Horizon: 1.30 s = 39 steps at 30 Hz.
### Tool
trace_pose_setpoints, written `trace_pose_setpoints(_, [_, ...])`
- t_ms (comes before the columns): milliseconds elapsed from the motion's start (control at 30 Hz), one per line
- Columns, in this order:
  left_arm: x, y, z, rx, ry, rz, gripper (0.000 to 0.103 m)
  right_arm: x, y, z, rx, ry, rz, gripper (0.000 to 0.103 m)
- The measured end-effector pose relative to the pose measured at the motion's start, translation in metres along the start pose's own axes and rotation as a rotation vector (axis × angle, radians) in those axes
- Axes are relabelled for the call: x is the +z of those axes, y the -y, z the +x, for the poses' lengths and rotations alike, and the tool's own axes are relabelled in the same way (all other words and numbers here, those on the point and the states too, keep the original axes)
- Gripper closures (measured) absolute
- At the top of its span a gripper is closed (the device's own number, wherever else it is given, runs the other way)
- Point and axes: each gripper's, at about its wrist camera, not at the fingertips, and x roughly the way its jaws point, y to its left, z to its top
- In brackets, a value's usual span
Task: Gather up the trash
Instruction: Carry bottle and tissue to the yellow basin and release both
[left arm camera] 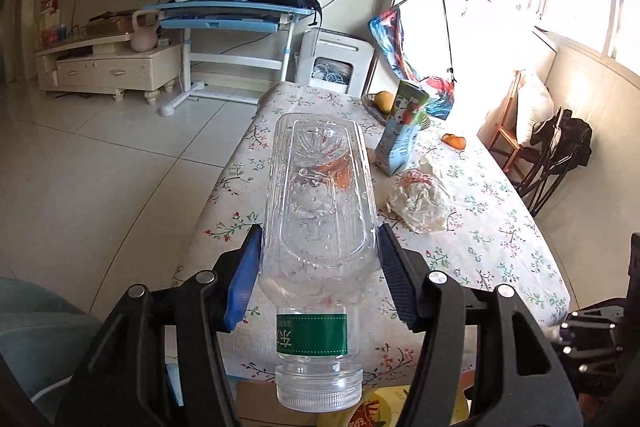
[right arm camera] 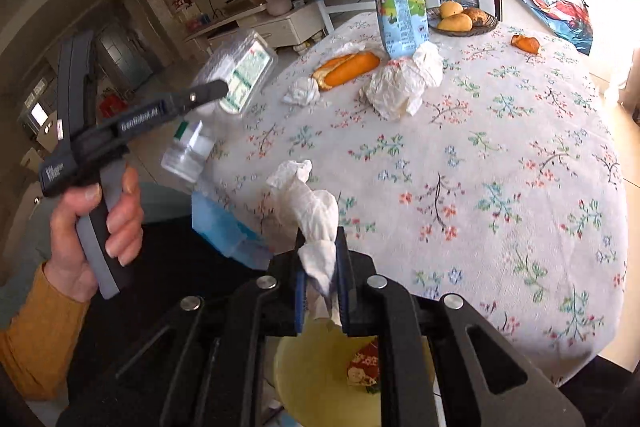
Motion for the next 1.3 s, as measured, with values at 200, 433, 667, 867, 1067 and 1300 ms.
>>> trace_pose_setpoints(200, [-0.029,0.02,-0.023,-0.026,-0.013,0.003,0.048,-0.058,0.0,0.015,-0.035,-0.17,-0.043,0.088])
trace_pose_setpoints(433, [-0.07,0.041,-0.049,-0.067,-0.06,0.008,0.048,-0.088,-0.001,0.024,-0.037,-0.272,-0.039,0.088])
trace_pose_setpoints(667, [-0.101,0.064,-0.058,-0.096,-0.123,0.042,0.048,-0.1,-0.004,0.031,-0.083,-0.311,-0.062,0.056])
trace_pose_setpoints(867, [-0.128,0.088,-0.06,-0.108,-0.198,0.113,0.048,-0.089,0.009,-0.004,-0.133,-0.119,0.03,0.041])
trace_pose_setpoints(1067, [-0.152,0.115,-0.056,-0.121,-0.286,0.219,0.047,-0.078,0.044,-0.056,-0.154,0.159,0.226,0.031])
trace_pose_setpoints(1300, [-0.165,0.132,-0.047,-0.072,-0.339,0.316,0.044,-0.074,0.052,-0.07,-0.149,0.229,0.269,0.03])
